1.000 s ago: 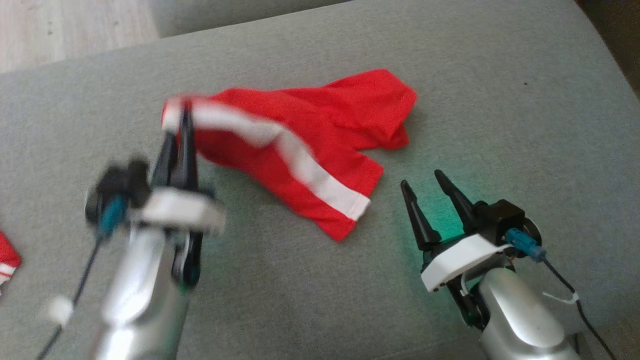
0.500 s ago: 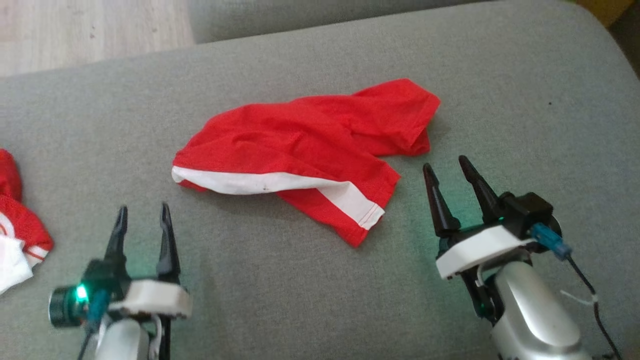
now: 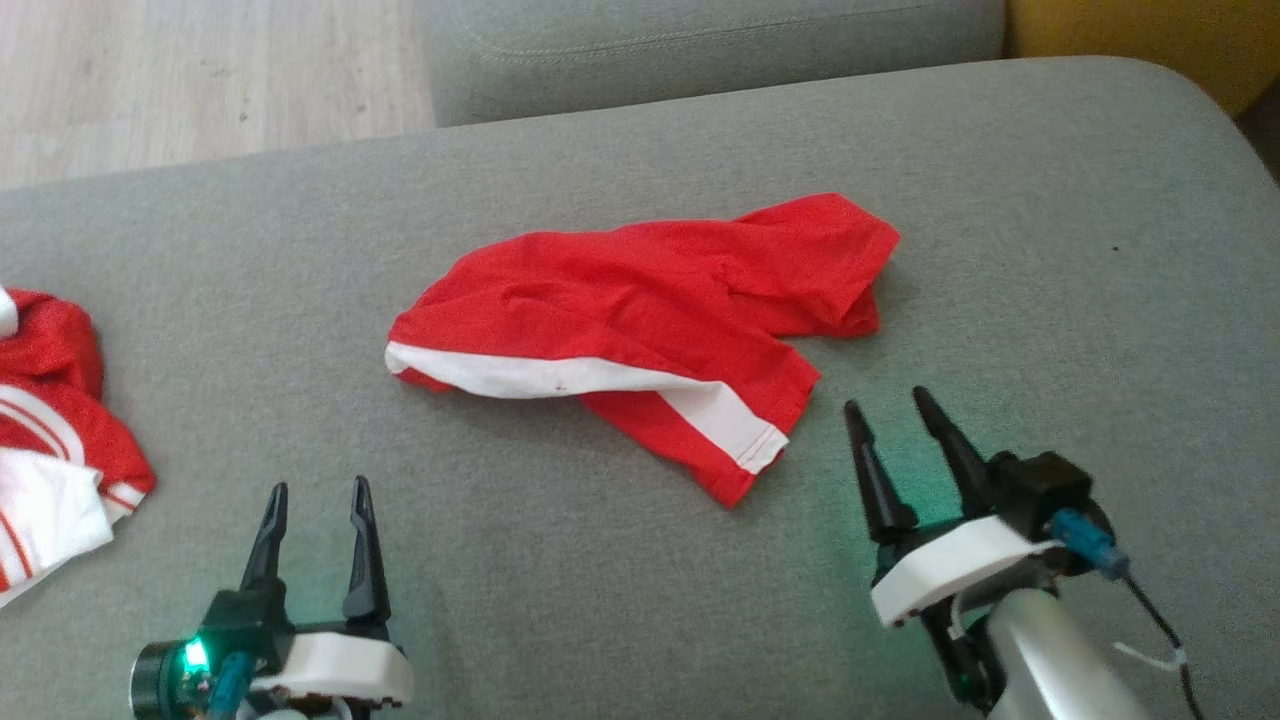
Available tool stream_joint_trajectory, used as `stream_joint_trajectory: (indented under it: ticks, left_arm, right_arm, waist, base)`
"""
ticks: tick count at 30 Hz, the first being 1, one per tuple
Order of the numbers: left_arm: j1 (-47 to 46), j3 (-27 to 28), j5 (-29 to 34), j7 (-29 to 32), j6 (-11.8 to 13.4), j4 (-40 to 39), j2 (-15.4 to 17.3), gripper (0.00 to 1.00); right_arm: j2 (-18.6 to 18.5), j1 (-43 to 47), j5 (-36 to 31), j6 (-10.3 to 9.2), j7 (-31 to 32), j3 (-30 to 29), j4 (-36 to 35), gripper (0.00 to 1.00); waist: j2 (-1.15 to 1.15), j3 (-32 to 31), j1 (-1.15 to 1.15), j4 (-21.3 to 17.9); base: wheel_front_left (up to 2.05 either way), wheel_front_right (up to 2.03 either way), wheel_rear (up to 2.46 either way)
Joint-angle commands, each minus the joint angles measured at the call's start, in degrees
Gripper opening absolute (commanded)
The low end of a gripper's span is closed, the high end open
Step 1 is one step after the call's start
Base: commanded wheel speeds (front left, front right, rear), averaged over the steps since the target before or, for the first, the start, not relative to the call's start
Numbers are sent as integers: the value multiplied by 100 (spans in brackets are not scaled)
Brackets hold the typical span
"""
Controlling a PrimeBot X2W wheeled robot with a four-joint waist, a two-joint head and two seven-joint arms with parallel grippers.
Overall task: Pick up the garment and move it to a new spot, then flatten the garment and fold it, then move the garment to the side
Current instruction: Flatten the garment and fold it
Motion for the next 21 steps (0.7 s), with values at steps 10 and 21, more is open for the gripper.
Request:
stream_joint_trajectory:
  ticks: [10,21]
  left_arm:
    - [-250,4,93,-54,-119,-135,-8,100]
    - [-223,-30,76,-54,-143,-80,-12,100]
  right_arm:
    - [53,-710,351,-4,-21,1004,876,100]
    - [53,-850,375,-4,-21,1098,1386,100]
  waist:
    - [0,304,1,512]
    - [0,315,1,756]
  base:
    - [0,0,0]
    - [0,0,0]
